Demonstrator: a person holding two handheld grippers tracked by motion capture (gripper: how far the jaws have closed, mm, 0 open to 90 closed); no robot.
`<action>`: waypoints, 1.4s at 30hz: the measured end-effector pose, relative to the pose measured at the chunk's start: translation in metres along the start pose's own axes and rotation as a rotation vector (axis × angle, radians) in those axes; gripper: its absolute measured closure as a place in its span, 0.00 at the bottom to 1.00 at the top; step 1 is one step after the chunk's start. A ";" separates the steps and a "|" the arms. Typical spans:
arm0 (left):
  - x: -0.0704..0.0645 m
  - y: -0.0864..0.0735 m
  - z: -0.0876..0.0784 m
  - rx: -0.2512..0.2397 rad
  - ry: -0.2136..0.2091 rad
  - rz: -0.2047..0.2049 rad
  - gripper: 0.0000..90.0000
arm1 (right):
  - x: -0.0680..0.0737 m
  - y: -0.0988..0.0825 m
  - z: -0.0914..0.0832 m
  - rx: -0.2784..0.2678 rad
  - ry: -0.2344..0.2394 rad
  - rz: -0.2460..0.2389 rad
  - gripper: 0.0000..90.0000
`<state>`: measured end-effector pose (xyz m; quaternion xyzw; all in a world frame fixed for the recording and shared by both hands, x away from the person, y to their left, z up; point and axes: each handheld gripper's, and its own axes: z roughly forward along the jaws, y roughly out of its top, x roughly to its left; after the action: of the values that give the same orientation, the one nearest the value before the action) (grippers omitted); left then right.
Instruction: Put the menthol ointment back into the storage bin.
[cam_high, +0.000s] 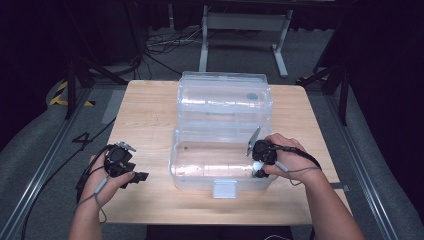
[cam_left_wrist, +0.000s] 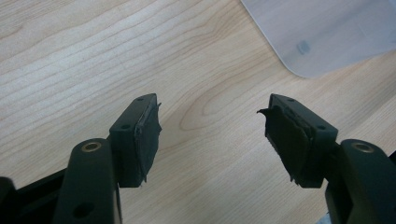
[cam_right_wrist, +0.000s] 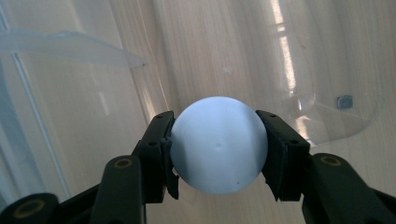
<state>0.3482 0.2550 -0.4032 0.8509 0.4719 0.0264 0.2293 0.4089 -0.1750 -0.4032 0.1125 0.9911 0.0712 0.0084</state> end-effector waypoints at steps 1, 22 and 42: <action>0.000 0.000 0.000 0.001 -0.002 0.000 0.40 | 0.000 0.000 0.000 0.009 0.000 -0.005 0.56; -0.001 0.002 0.003 0.010 -0.007 0.010 0.40 | -0.003 -0.006 0.000 0.042 0.027 0.038 0.56; -0.003 0.009 -0.001 -0.014 -0.013 0.036 0.40 | -0.003 -0.017 -0.008 -0.088 0.042 0.098 0.52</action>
<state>0.3532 0.2493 -0.3982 0.8578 0.4548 0.0282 0.2377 0.4080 -0.1929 -0.3975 0.1591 0.9802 0.1176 -0.0108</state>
